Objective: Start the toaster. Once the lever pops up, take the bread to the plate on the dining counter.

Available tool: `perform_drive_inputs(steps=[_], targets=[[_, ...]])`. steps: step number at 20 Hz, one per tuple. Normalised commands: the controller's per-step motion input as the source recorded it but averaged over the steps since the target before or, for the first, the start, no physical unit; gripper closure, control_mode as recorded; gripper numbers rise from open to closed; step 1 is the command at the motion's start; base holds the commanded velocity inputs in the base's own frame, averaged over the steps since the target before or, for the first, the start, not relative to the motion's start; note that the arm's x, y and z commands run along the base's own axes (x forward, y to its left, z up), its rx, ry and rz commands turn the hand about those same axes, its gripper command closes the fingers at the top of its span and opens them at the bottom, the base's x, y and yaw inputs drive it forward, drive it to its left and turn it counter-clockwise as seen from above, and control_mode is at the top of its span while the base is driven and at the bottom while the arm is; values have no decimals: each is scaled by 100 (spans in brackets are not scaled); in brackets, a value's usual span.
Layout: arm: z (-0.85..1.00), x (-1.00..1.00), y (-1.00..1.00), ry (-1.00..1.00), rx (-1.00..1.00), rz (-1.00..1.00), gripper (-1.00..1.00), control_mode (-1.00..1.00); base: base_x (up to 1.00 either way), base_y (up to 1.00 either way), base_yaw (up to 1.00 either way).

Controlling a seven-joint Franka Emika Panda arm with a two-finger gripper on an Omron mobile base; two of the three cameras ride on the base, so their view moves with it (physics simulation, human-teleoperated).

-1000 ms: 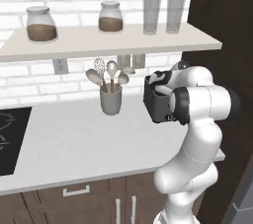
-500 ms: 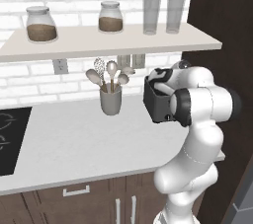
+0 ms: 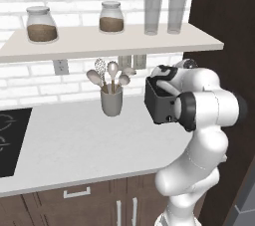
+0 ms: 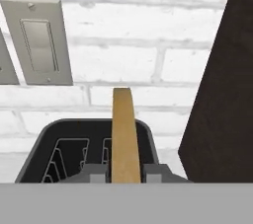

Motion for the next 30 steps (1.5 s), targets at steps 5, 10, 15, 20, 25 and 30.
perform_drive_inputs(steps=[5,10,15,20,25,30], targets=[[69,-7,-8,-5,-15,0,100,-100,0,0,0],[49,-58,-30,5,-12,0,100,-100,0,0,0],[48,-100,-7,12,-1,4,100,-100,0,0,0],[61,-100,7,13,-2,11,100,-100,0,0,0],[41,-100,10,12,-7,7,100,-100,0,0,0],[-11,-100,0,-4,-6,0,100,-100,0,0,0]])
